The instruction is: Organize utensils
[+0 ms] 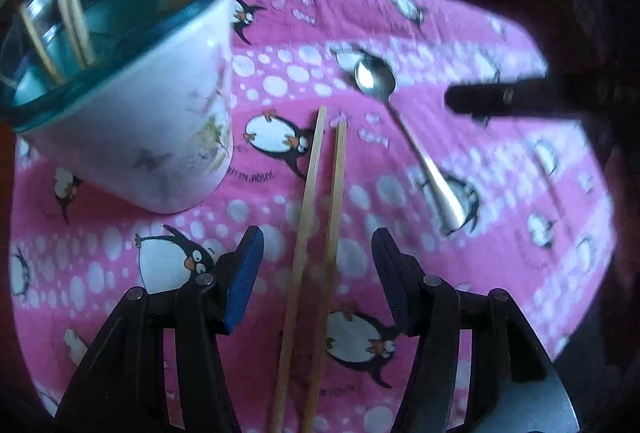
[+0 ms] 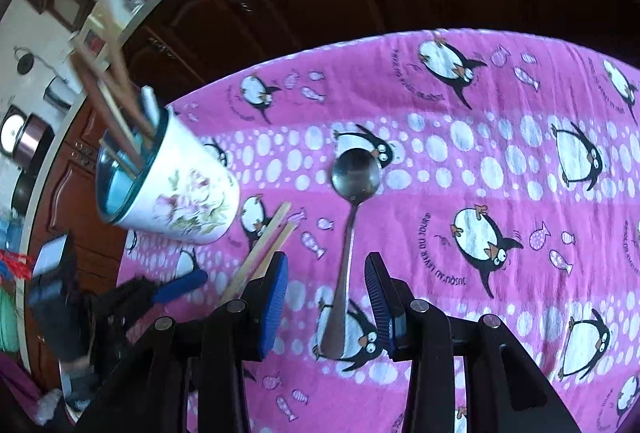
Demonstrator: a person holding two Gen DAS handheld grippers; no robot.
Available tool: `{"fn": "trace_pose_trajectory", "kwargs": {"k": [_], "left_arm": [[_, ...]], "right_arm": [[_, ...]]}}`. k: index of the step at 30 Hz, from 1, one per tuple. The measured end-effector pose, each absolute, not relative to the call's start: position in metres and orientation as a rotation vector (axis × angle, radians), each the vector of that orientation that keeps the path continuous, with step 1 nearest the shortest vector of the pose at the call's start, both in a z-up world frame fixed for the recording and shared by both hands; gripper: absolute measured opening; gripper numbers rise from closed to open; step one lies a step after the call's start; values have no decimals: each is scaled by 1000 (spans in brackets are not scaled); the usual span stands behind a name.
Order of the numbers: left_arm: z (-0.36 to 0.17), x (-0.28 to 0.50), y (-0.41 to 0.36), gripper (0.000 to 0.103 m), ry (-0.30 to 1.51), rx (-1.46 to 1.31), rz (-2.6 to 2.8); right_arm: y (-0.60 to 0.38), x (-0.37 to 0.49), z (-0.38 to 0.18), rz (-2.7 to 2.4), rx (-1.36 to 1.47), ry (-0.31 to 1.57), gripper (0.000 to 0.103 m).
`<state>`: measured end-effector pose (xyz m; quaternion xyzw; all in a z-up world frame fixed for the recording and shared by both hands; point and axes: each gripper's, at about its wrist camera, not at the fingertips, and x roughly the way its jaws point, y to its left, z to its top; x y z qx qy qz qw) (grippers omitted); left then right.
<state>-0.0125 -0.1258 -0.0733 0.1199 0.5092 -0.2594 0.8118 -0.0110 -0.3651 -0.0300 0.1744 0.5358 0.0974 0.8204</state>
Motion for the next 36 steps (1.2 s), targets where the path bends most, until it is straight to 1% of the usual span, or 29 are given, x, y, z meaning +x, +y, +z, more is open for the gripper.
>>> {"fn": "trace_pose_trajectory", "kwargs": {"k": [1, 3, 5, 7, 11, 19, 20, 21, 22, 23, 25, 29, 31, 34, 35, 36], "left_arm": [[-77, -13, -126, 56, 1092, 282, -532], [-83, -8, -123, 51, 1118, 287, -488], [-82, -3, -112, 37, 1133, 220, -467], [-79, 1, -104, 30, 1150, 178, -465], [-77, -1, -97, 29, 1169, 140, -506], [-72, -2, -107, 30, 1155, 168, -518], [-73, 0, -109, 30, 1157, 173, -517], [-75, 2, -113, 30, 1159, 179, -516], [-75, 4, -114, 30, 1160, 185, -514], [-76, 4, -116, 30, 1159, 193, -513], [-76, 6, -120, 30, 1158, 209, -513], [-75, 9, -124, 31, 1158, 228, -512], [-77, 11, -128, 31, 1162, 227, -512], [-80, 13, -134, 31, 1161, 244, -510], [-80, 14, -136, 31, 1166, 249, -508], [-80, 15, -137, 31, 1172, 252, -508]], "right_arm": [[-366, -11, -31, 207, 374, 1142, 38], [-366, -11, -33, 217, 369, 1141, 38], [-366, -11, -34, 228, 354, 1138, 38], [-367, -7, -34, 235, 324, 1120, 38], [-369, 22, -44, 243, 224, 1102, 38], [-368, 66, -75, 304, 164, 1116, 37], [-368, 67, -76, 310, 159, 1111, 35], [-368, 67, -76, 316, 146, 1107, 28], [-367, 67, -76, 327, 138, 1106, 16], [-368, 67, -77, 338, 139, 1116, 11], [-370, 60, -75, 359, 156, 1118, 5], [-385, 33, -71, 378, 189, 1124, 3], [-391, 14, -71, 393, 223, 1163, 3], [-392, -8, -75, 403, 200, 1229, 3], [-391, -10, -74, 404, 191, 1236, 4], [-391, -13, -74, 398, 177, 1233, 7]]}}
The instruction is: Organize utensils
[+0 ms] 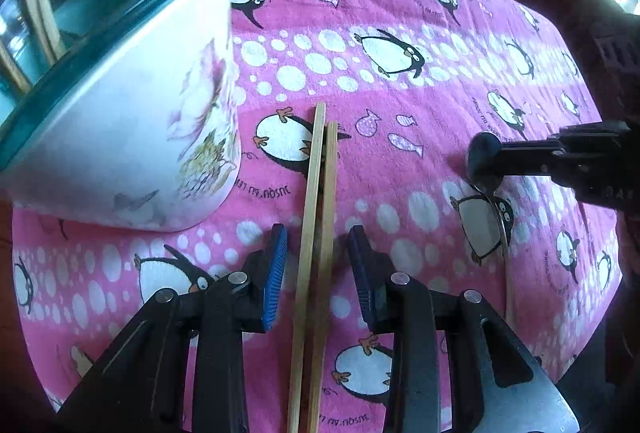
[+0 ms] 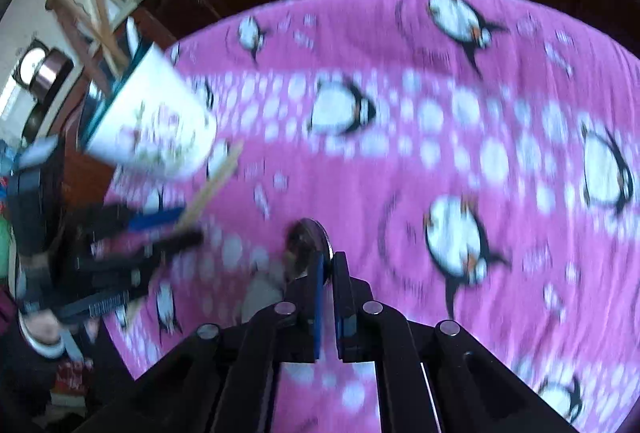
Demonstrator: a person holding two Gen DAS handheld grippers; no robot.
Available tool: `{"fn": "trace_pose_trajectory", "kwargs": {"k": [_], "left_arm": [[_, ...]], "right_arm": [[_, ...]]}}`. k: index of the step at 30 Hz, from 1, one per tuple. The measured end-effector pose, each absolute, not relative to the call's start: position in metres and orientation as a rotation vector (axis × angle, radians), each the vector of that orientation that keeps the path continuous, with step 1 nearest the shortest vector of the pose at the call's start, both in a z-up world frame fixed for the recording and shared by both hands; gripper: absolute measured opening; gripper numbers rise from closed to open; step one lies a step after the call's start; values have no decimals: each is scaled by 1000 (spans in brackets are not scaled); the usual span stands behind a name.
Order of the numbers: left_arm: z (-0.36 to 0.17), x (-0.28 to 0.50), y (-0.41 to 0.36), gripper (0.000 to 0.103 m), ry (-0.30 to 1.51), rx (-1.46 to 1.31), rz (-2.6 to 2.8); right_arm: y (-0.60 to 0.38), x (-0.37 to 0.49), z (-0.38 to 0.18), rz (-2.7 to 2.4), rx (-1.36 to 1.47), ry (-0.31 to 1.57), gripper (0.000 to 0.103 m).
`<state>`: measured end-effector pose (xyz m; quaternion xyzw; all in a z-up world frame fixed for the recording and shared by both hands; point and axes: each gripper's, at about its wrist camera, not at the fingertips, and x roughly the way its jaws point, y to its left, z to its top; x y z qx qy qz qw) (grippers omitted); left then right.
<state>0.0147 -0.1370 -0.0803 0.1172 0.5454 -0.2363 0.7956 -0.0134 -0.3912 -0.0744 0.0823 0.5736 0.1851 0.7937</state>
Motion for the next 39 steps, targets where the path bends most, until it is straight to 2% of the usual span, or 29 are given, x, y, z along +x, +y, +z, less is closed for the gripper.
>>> {"fn": "trace_pose_trajectory", "kwargs": {"k": [2, 3, 5, 6, 7, 8, 10, 17, 23, 25, 28, 31, 39], "left_arm": [[-81, 17, -141, 15, 1178, 252, -524], [-81, 19, -144, 12, 1180, 248, -530], [-83, 22, -148, 11, 1182, 242, -538], [-82, 20, -147, 11, 1182, 241, -544], [-81, 20, -145, 10, 1183, 232, -547], [-79, 18, -141, 10, 1187, 208, -557], [-76, 10, -133, 10, 1183, 187, -567], [-40, -15, -86, 10, 1097, 50, -581], [10, -36, -34, 10, 957, -77, -573], [31, -37, -23, 7, 906, -89, -563], [56, -35, -8, 7, 898, -144, -612], [56, -33, -6, 6, 901, -136, -597], [-1, -29, -29, 6, 1027, -33, -545]], "right_arm": [[-394, -15, -74, 389, 179, 1211, 23], [-396, -12, -75, 387, 210, 1204, 31], [-398, -9, -76, 406, 237, 1194, 32], [-393, -9, -77, 406, 209, 1188, 27], [-388, -9, -78, 407, 185, 1185, 15], [-384, -10, -77, 410, 165, 1183, 9], [-377, -16, -68, 422, 140, 1150, 3], [-371, -40, -19, 417, 75, 1042, 2], [-353, -62, 41, 438, 53, 889, 2], [-345, -64, 62, 447, 51, 837, 2], [-328, -61, 83, 477, 49, 790, 2], [-314, -56, 92, 493, 46, 775, 2], [-317, -60, 81, 461, 34, 815, 2]]}}
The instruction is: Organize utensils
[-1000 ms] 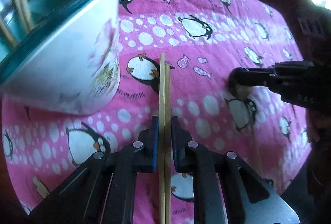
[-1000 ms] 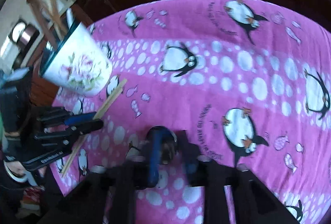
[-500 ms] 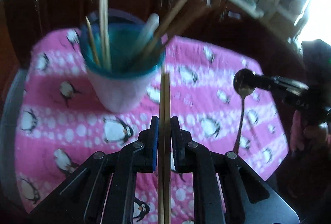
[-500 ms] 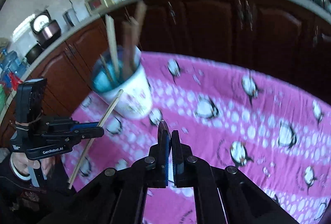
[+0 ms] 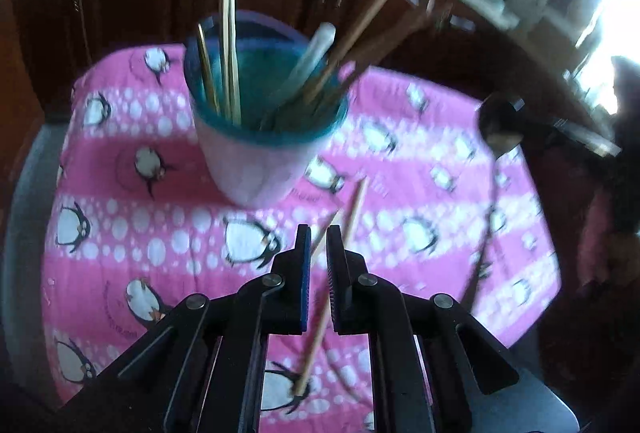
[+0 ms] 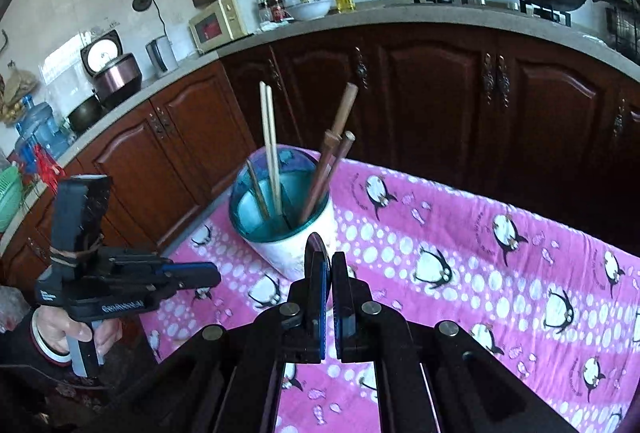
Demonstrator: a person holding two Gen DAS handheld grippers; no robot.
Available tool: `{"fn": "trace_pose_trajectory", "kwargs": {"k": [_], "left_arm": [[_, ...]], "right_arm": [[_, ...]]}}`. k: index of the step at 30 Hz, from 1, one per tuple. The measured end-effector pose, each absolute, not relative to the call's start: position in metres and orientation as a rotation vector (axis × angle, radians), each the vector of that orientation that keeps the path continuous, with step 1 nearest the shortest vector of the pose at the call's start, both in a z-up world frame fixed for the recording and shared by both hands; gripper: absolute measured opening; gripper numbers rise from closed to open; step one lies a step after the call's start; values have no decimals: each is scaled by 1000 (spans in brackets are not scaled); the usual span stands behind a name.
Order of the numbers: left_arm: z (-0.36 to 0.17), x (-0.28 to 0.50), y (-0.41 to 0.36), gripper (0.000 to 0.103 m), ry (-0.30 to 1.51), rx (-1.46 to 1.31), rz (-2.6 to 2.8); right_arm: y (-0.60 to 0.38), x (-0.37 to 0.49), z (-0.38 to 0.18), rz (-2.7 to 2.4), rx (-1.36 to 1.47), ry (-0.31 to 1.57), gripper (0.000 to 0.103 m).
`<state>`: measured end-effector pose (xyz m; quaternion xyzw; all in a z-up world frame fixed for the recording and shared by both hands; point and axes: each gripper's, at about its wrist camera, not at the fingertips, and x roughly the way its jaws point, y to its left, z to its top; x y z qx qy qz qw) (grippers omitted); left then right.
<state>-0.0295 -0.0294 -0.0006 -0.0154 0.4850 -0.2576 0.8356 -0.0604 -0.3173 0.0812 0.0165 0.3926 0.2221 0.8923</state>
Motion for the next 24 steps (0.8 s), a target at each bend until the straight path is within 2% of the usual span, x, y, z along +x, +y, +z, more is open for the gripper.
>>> {"fn": "trace_pose_trajectory", "kwargs": {"k": [1, 3, 5, 14, 16, 18, 20, 24], "left_arm": [[-10, -29, -37, 7, 1054, 8, -547], [-24, -29, -48, 14, 1082, 56, -549], [-35, -31, -59, 28, 1092, 103, -544], [-82, -41, -47, 29, 1184, 269, -457], [-83, -43, -50, 28, 1171, 302, -459], [-83, -43, -56, 14, 1162, 320, -468], [-81, -40, -63, 4, 1160, 310, -476], [-71, -32, -79, 4, 1156, 237, -531]], "right_arm": [[-320, -61, 78, 456, 35, 825, 2], [-326, -62, 73, 448, 45, 834, 2], [-332, -62, 68, 437, 57, 844, 2], [-355, -66, 48, 405, 109, 890, 2], [-358, -64, 44, 405, 138, 896, 2], [-357, -62, 42, 407, 148, 899, 2], [-355, -63, 41, 407, 139, 897, 2], [-357, -64, 43, 397, 131, 896, 2]]}}
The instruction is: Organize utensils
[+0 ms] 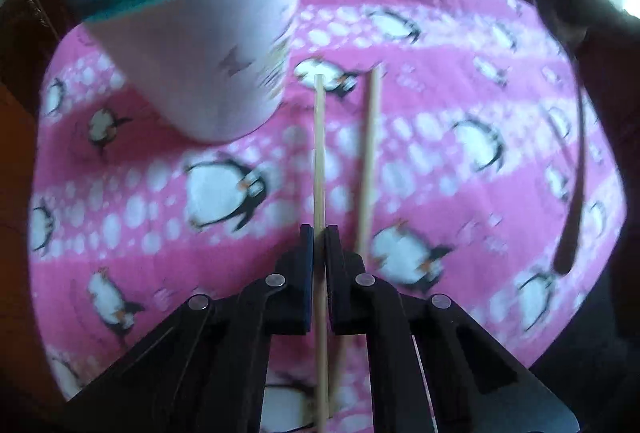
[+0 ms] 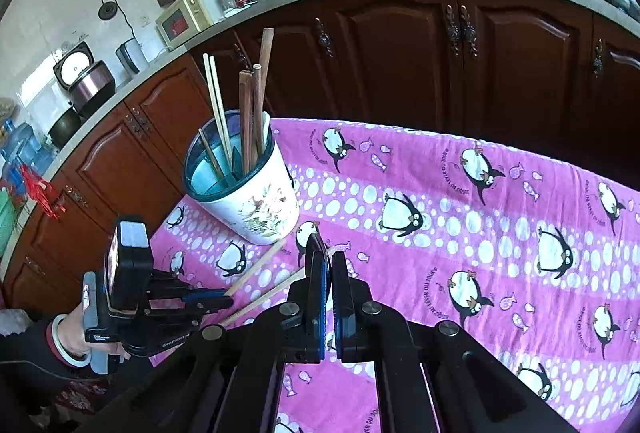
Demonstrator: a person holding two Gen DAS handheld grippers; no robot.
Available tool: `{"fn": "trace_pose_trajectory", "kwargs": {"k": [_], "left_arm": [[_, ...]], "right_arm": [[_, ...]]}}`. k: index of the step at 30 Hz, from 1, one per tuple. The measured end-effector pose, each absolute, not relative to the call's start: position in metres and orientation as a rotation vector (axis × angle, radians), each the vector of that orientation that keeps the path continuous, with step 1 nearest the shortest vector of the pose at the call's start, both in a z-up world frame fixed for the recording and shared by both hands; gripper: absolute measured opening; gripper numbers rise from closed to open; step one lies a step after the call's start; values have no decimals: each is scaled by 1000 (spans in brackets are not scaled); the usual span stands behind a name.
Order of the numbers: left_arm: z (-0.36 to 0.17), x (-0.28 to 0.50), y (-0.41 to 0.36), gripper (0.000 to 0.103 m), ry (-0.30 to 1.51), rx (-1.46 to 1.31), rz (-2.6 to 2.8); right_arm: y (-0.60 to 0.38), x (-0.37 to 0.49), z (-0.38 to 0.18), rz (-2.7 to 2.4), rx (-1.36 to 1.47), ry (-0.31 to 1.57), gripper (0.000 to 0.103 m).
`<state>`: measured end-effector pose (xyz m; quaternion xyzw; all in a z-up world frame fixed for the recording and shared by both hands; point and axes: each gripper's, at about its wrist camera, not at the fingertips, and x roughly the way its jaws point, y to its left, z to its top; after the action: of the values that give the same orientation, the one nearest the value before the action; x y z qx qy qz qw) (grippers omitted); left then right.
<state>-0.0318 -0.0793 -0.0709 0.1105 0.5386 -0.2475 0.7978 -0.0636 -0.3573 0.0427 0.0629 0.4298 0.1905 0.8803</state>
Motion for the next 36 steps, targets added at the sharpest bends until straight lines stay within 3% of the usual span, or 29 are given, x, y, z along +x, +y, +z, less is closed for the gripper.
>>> {"fn": "trace_pose_trajectory", "kwargs": {"k": [7, 9, 11, 18, 21, 22, 23, 29, 36], "left_arm": [[-71, -21, -110, 6, 1171, 239, -574], [-72, -16, -111, 12, 1178, 228, -567], [-72, -13, -113, 30, 1176, 225, -563], [-83, 3, -141, 33, 1178, 330, -539], [-85, 6, -154, 25, 1157, 375, -543], [-85, 6, -157, 11, 1149, 380, -560], [-85, 5, -159, 6, 1146, 379, -569], [-67, 0, -126, 4, 1152, 206, -625], [-1, -27, -62, 4, 1042, 33, -635]], "right_arm": [[-363, -64, 40, 380, 136, 905, 2], [-365, -64, 39, 377, 141, 909, 2], [-367, -63, 39, 374, 144, 911, 2], [-369, -59, 37, 372, 147, 922, 2], [-371, -58, 37, 367, 149, 921, 2], [-371, -58, 38, 367, 148, 920, 2], [-372, -58, 39, 366, 146, 919, 2], [-367, -64, 53, 378, 127, 895, 2], [-350, -70, 84, 421, 108, 828, 2]]}}
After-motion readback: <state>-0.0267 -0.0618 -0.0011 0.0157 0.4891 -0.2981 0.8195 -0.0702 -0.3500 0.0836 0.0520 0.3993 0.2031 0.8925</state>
